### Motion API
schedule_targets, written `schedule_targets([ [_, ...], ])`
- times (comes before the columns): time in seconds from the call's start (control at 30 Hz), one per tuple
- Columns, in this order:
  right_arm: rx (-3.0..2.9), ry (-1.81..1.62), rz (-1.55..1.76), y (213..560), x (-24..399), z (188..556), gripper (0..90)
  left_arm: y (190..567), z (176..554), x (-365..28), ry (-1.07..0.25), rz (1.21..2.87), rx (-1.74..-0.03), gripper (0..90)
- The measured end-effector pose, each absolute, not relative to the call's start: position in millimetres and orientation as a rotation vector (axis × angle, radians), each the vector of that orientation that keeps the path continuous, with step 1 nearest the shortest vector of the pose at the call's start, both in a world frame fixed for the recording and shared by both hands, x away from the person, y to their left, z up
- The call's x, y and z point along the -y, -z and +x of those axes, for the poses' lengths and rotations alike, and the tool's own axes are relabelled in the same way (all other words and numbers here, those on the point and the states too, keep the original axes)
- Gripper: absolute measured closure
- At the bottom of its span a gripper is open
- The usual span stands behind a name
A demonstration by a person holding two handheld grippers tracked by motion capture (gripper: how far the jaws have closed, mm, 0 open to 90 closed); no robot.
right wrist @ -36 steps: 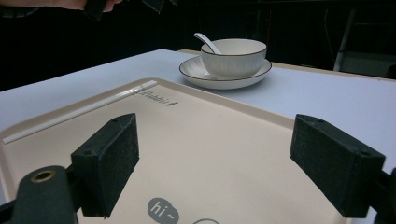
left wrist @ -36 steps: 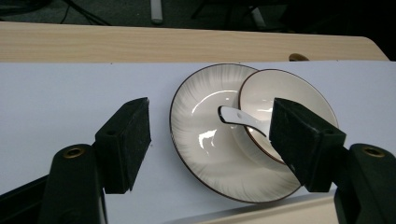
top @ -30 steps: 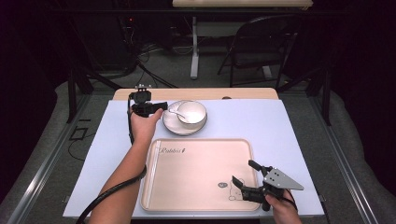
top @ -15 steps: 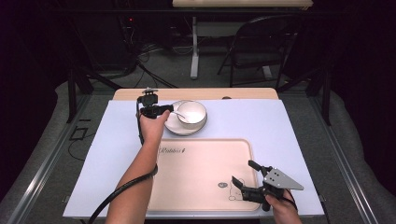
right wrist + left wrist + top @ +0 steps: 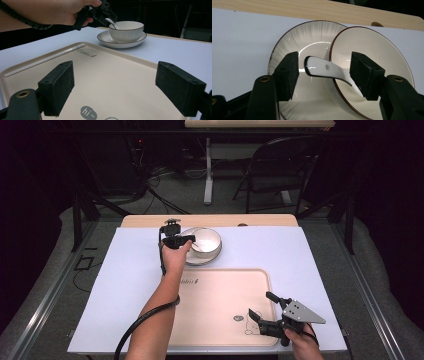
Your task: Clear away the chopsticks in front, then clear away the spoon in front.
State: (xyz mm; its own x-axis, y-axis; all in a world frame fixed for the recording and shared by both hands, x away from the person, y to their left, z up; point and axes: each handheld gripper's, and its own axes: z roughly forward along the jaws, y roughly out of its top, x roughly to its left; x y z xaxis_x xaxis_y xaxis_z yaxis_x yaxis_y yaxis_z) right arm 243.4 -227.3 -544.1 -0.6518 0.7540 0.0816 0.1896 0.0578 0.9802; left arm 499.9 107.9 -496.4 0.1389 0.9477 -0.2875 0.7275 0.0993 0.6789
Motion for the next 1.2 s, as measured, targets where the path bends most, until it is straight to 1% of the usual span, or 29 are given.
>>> schedule_targets([
  [0.17, -1.888, -1.632, 0.943, 544.0, 226.4, 242.8, 14.7, 500.5, 500.5, -100.4, -0.402, 1.692, -1.625, 41.6],
  [0.43, -1.89, -1.629, 0.935, 544.2, 226.5, 243.3, 14.7, 508.0, 501.9, -100.4, -0.385, 1.683, -1.632, 41.8],
  [0.57, -1.89, -1.63, 0.936, 544.2, 226.5, 243.3, 14.7, 511.7, 501.9, -99.7, -0.373, 1.668, -1.625, 44.1],
  [0.63, -1.89, -1.63, 0.935, 544.2, 226.5, 243.2, 14.7, 512.7, 501.6, -99.5, -0.377, 1.654, -1.615, 46.8],
  [0.7, -1.891, -1.63, 0.934, 544.1, 226.5, 243.2, 14.7, 512.8, 501.3, -100.8, -0.354, 1.637, -1.613, 54.0],
  [0.8, -1.889, -1.632, 0.936, 544.1, 226.5, 243.2, 14.7, 512.3, 500.9, -99.6, -0.365, 1.634, -1.606, 58.1],
  [0.9, -1.89, -1.631, 0.935, 544.2, 226.7, 243.3, 14.7, 511.2, 500.9, -98.9, -0.375, 1.638, -1.604, 59.4],
  [0.93, -1.889, -1.632, 0.936, 544.2, 226.6, 243.5, 14.7, 509.8, 500.4, -99.1, -0.387, 1.641, -1.598, 61.6],
  [1.07, -1.892, -1.629, 0.934, 544.2, 226.5, 243.4, 14.7, 507.9, 500.6, -100.2, -0.406, 1.632, -1.588, 64.2],
  [1.13, -1.892, -1.631, 0.933, 544.2, 226.4, 243.6, 14.7, 506.0, 500.5, -101.5, -0.426, 1.625, -1.587, 69.8],
  [1.17, -1.893, -1.631, 0.934, 544.4, 226.4, 243.7, 14.7, 504.9, 500.8, -103.2, -0.454, 1.631, -1.594, 71.0],
  [1.2, -1.893, -1.631, 0.934, 544.4, 226.4, 243.7, 14.7, 504.9, 500.8, -103.2, -0.454, 1.631, -1.594, 72.3],
])
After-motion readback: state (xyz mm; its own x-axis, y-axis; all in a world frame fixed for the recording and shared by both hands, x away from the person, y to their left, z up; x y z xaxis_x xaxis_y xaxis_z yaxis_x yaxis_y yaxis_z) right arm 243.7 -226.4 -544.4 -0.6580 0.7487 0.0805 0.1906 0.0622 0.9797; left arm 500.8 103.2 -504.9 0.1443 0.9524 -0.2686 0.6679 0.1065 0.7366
